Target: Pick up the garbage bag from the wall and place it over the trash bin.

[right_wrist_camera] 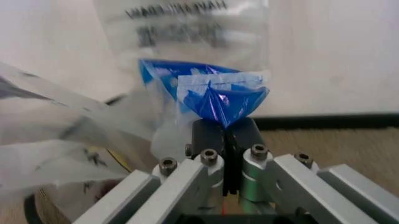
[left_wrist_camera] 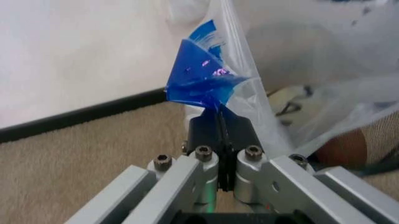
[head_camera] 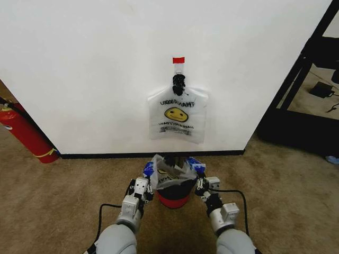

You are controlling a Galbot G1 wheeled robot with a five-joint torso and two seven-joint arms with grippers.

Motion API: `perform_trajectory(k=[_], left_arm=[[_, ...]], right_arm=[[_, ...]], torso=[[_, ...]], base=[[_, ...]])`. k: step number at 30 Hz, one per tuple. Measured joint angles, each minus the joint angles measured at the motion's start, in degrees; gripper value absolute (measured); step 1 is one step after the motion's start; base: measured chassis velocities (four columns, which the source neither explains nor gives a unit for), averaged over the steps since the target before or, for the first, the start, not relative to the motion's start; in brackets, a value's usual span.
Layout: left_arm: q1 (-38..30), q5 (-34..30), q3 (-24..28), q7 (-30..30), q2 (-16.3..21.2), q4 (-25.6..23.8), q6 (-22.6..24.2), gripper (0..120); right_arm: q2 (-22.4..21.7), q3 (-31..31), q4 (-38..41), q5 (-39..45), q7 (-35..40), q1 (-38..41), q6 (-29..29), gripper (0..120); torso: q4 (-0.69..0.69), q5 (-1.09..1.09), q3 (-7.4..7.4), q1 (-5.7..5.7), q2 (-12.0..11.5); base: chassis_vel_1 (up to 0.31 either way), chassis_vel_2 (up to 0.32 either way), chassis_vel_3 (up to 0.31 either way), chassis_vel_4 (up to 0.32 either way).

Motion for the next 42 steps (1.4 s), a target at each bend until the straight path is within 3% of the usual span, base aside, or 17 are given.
perform_trajectory(k=[13, 28, 42], left_arm=[[3.49, -0.06, 1.88, -0.21, 3.52, -3.82, 3.05, 0], [2.11, 1.55, 6.32, 1.01, 4.96, 1.01, 3.14, 0], [-0.53, 2.02, 8.11, 1.26, 2.61, 6.03, 3.27, 0]], right_arm=[[-1.76, 0.48, 3.76, 4.06, 4.69, -1.86, -6.66, 0], [-1.32, -0.09, -0.19, 4.14, 7.83, -0.23, -10.82, 0], [2.32, -1.12, -6.01, 4.91, 9.3, 3.8, -10.66, 0]], torso=[[0.0, 0.0, 0.0, 0.0, 0.0], [0.0, 0.01, 0.0, 0.0, 0.0], [0.0, 0.01, 0.0, 0.0, 0.0]], base=[[0.0, 0.0, 0.0, 0.0], [0.0, 0.0, 0.0, 0.0], [0.0, 0.0, 0.0, 0.0]])
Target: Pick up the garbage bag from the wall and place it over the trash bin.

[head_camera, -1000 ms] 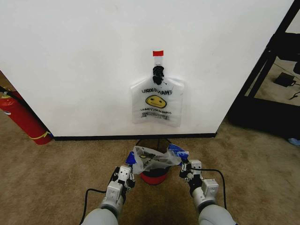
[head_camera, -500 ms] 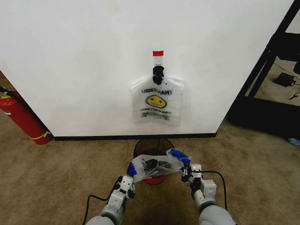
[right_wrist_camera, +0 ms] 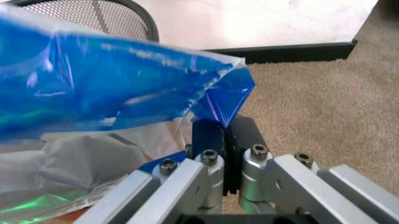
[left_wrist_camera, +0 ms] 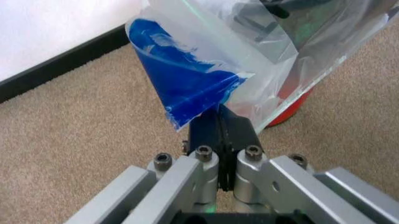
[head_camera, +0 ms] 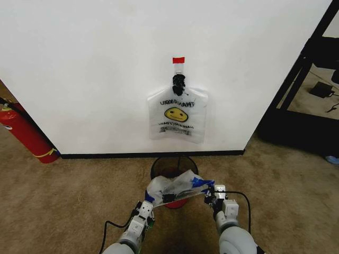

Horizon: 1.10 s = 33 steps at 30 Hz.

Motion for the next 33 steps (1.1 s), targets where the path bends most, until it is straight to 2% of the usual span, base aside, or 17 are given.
perform_trajectory(k=[8, 17, 21, 23, 24, 29, 33], left_arm=[[-0.27, 0.59, -0.41, 0.42, -1.17, 0.93, -0.16, 0], [0.58, 2.83, -0.28, 1.58, -1.85, 1.51, -2.38, 1], [1.46, 3.61, -0.56, 1.84, -1.47, 0.04, -2.43, 19], [1.96, 4.29, -0.91, 2.22, -0.83, -1.09, -2.15, 28], [1.96, 4.29, -0.91, 2.22, -0.83, -1.09, -2.15, 28], [3.95, 7.16, -1.8, 3.35, 1.24, -5.2, -1.54, 50], [4.28, 8.49, -2.24, 4.08, 2.65, -6.38, -1.83, 61]], right_arm=[[0.91, 0.0, -1.28, 0.28, 0.42, 0.78, 0.07, 0], [1.45, 0.4, -2.55, -1.32, -0.85, 0.61, 1.73, 0], [0.98, 0.72, -1.51, -2.38, -1.67, -0.65, 1.98, 0], [0.41, 1.01, -0.51, -2.95, -2.11, -1.31, 2.06, 7], [0.41, 1.01, -0.51, -2.95, -2.11, -1.31, 2.06, 7], [-1.44, 2.32, 2.26, -6.6, -4.1, -4.07, 3.13, 29], [-2.38, 3.39, 3.31, -9.84, -5.62, -6.11, 4.36, 42]], torso=[[0.0, 0.0, 0.0, 0.0, 0.0], [0.0, 0.0, 0.0, 0.0, 0.0], [0.0, -0.01, 0.0, 0.0, 0.0], [0.0, 0.0, 0.0, 0.0, 0.0], [0.0, 0.0, 0.0, 0.0, 0.0], [0.0, 0.0, 0.0, 0.0, 0.0], [0.0, 0.0, -0.01, 0.0, 0.0]], base=[[0.0, 0.0, 0.0, 0.0], [0.0, 0.0, 0.0, 0.0], [0.0, 0.0, 0.0, 0.0], [0.0, 0.0, 0.0, 0.0], [0.0, 0.0, 0.0, 0.0], [0.0, 0.0, 0.0, 0.0], [0.0, 0.0, 0.0, 0.0]])
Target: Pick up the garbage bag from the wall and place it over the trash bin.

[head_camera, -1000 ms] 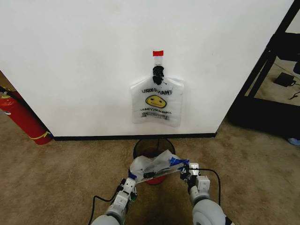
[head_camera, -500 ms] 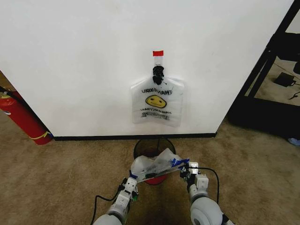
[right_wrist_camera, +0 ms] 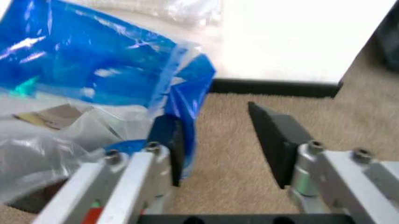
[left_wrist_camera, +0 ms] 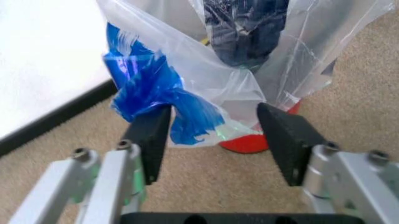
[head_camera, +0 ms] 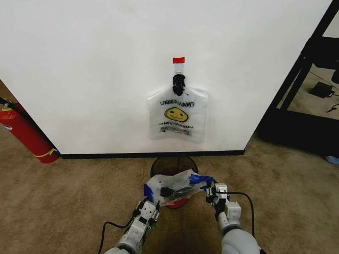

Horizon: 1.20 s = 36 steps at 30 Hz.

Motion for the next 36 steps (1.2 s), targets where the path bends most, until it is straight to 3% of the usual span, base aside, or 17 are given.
perform_trajectory(k=[9, 15, 21, 30, 36], left_arm=[[1.63, 0.33, -0.58, 1.0, 2.4, -3.6, -0.58, 94], [5.83, 2.45, -1.65, 2.86, 2.46, -5.55, -2.79, 100], [8.22, 5.88, -2.31, 5.7, 1.13, -5.13, -9.25, 100], [9.52, 4.78, -4.69, 7.15, 1.01, -7.51, -11.27, 100], [16.98, 7.19, -7.85, 8.41, 1.93, -10.99, -12.61, 100]], right_arm=[[-1.13, 3.09, 0.79, -5.98, -3.3, -4.71, 3.61, 75], [-1.42, 4.08, 1.15, -5.9, -4.25, -6.04, 4.56, 96], [-2.68, 5.76, 1.61, -5.07, -13.35, -7.65, 9.12, 100], [-3.53, 8.29, -1.37, -6.94, -22.98, -7.61, 13.34, 100], [-4.93, 11.45, -3.53, -11.06, -30.24, -8.4, 17.66, 100]], torso=[[0.0, -0.01, 0.0, 0.0, 0.0], [0.0, 0.0, 0.0, 0.0, 0.0], [0.0, -0.01, 0.0, 0.0, 0.0], [0.0, 0.0, 0.0, 0.0, 0.0], [0.01, 0.0, 0.0, 0.0, 0.0]], base=[[0.0, 0.0, 0.0, 0.0], [0.0, 0.0, 0.0, 0.0], [0.0, 0.0, 0.0, 0.0], [0.0, 0.0, 0.0, 0.0], [0.0, 0.0, 0.0, 0.0]])
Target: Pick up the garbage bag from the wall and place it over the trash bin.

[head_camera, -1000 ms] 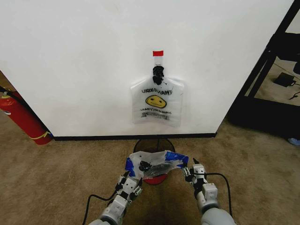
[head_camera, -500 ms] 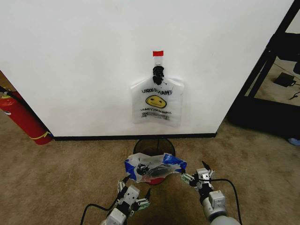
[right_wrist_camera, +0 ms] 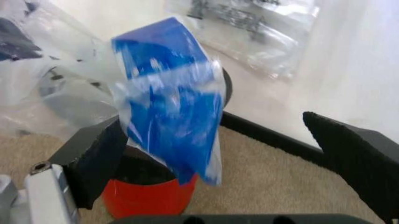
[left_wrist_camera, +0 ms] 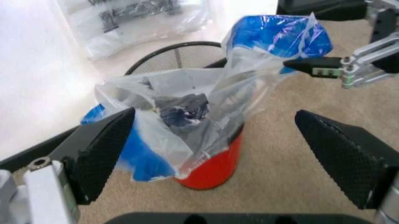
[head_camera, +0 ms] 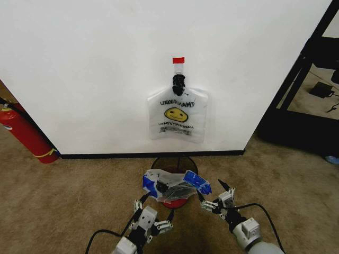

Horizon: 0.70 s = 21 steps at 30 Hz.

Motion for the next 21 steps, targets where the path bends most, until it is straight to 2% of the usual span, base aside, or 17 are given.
perform_trajectory(k=[5, 12, 15, 16, 17, 20, 21], left_arm=[[2.21, 1.86, -0.17, 0.09, -0.04, -0.94, -0.81, 100], [2.01, 1.35, -1.39, -0.62, -0.96, -2.88, -1.24, 100], [0.12, -2.86, -3.39, -1.08, -0.82, -5.0, 0.03, 100], [-2.17, -7.32, -4.7, -1.5, -0.15, -6.25, 1.43, 100], [-2.17, -7.32, -4.7, -1.5, -0.15, -6.25, 1.43, 100], [-8.45, -17.49, -8.18, -2.31, 2.0, -7.44, 4.71, 100], [-11.75, -22.27, -10.07, -2.37, 3.32, -7.49, 6.33, 100]], right_arm=[[-0.06, 2.89, -0.05, -2.13, -5.7, -2.88, 3.39, 100], [-0.23, 5.21, 0.11, -3.26, -11.21, -5.12, 9.41, 100], [0.45, 5.32, 0.56, -1.39, -11.6, -5.21, 11.32, 100], [0.92, 5.38, 0.86, 0.14, -11.59, -5.06, 12.09, 100], [0.92, 5.38, 0.86, 0.14, -11.59, -5.06, 12.09, 100], [1.7, 5.28, 1.5, 5.23, -11.55, -2.98, 13.33, 100], [1.93, 5.21, 1.76, 7.42, -11.89, -1.47, 13.65, 100]], torso=[[-0.04, -0.01, 0.0, 0.0, 0.0], [-0.01, -0.01, 0.0, 0.0, 0.0], [-0.01, 0.0, 0.0, 0.0, 0.0], [0.0, -0.01, 0.0, 0.0, 0.0], [0.0, -0.01, 0.0, 0.0, 0.0], [-0.05, -0.02, 0.01, 0.0, 0.0], [0.03, -0.02, 0.01, 0.01, -0.01]], base=[[0.0, 0.0, 0.0, 0.0], [0.0, 0.0, 0.0, 0.0], [0.0, 0.0, 0.0, 0.0], [0.0, 0.0, 0.0, 0.0], [0.0, 0.0, 0.0, 0.0], [0.0, 0.0, 0.0, 0.0], [0.0, 0.0, 0.0, 0.0]])
